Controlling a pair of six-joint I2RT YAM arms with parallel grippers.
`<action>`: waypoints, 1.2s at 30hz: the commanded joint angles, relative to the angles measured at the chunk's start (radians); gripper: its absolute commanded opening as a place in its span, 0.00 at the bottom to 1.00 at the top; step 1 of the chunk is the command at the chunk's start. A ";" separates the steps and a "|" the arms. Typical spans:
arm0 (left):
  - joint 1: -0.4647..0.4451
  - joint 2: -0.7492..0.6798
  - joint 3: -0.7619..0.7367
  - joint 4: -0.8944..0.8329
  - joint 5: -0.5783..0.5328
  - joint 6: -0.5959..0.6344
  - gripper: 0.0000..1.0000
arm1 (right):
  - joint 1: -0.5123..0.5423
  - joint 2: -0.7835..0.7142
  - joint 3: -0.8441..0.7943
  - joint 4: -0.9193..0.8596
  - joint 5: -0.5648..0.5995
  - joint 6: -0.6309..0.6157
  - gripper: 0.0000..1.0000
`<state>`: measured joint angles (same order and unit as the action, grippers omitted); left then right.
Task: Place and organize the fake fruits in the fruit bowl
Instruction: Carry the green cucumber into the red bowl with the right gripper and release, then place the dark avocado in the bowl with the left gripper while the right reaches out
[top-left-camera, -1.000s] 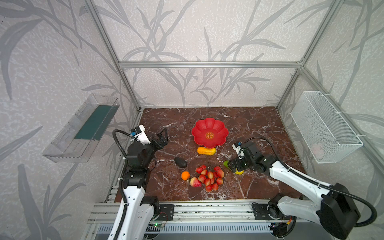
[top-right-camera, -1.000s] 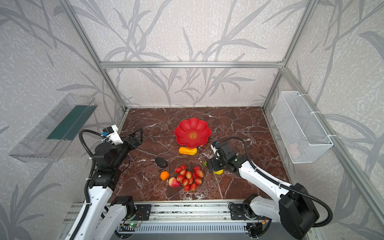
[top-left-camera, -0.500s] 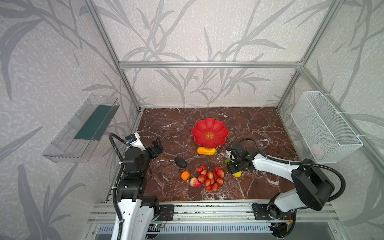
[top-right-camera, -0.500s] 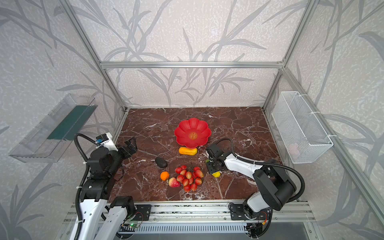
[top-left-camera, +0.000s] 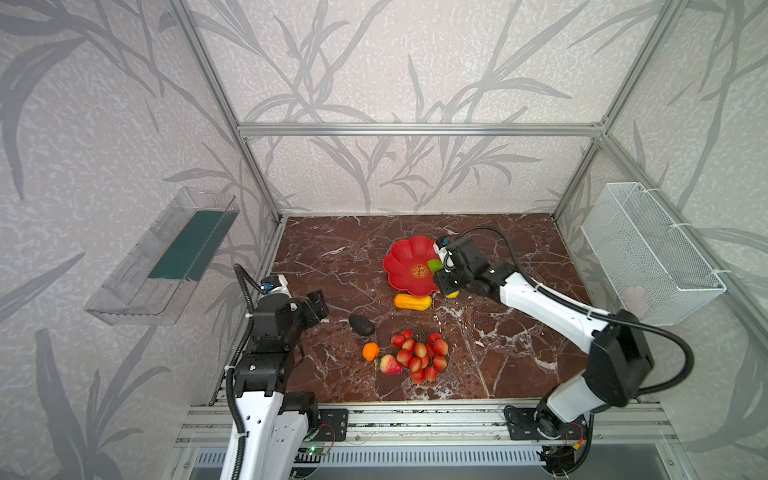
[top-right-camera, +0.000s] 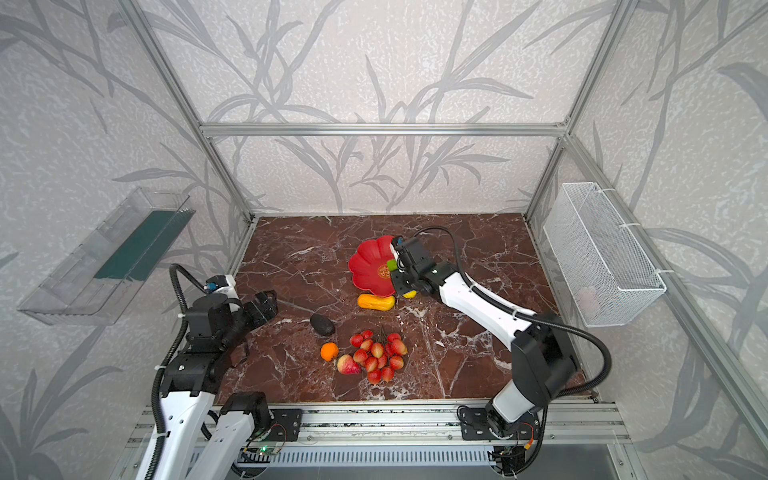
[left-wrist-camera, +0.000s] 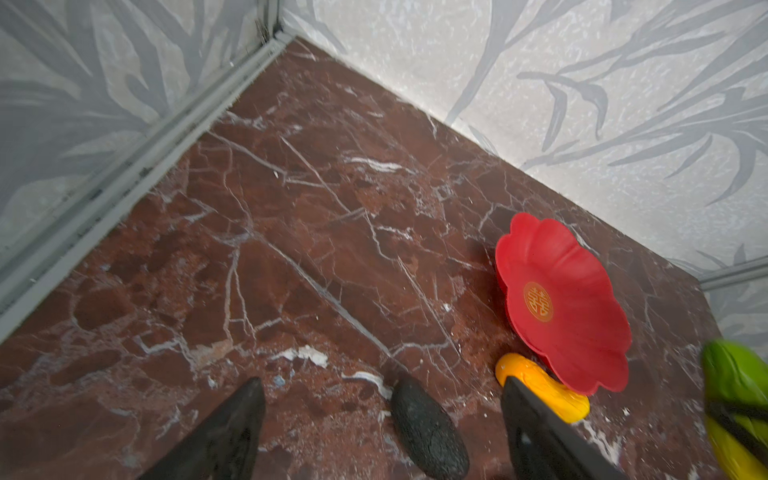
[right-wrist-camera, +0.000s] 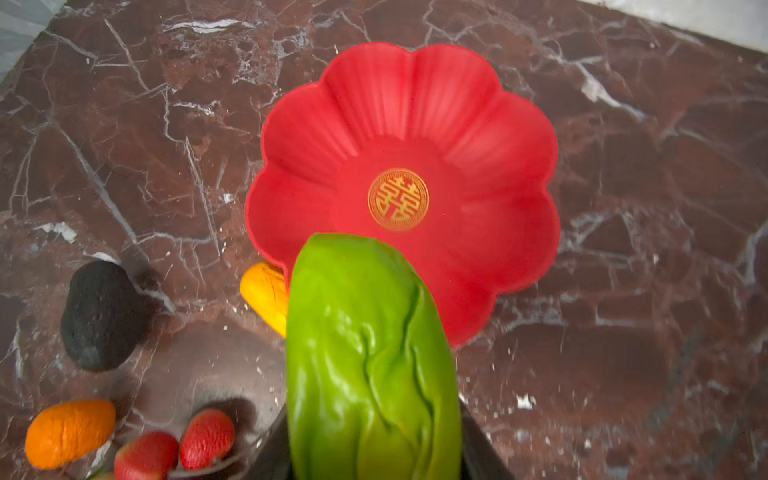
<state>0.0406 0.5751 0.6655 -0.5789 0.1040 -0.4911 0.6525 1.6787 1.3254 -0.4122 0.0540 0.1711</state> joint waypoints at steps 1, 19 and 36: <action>0.001 -0.005 -0.028 -0.056 0.098 -0.074 0.86 | -0.012 0.196 0.159 -0.047 0.022 -0.071 0.33; -0.293 0.109 -0.248 0.222 -0.010 -0.318 0.79 | -0.083 0.564 0.552 -0.182 -0.070 -0.051 0.73; -0.424 0.533 -0.245 0.488 -0.048 -0.392 0.81 | -0.086 -0.435 -0.394 0.157 -0.082 0.076 1.00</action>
<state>-0.3733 1.0706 0.4141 -0.1650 0.0761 -0.8513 0.5655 1.2869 1.0058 -0.2470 -0.0360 0.2119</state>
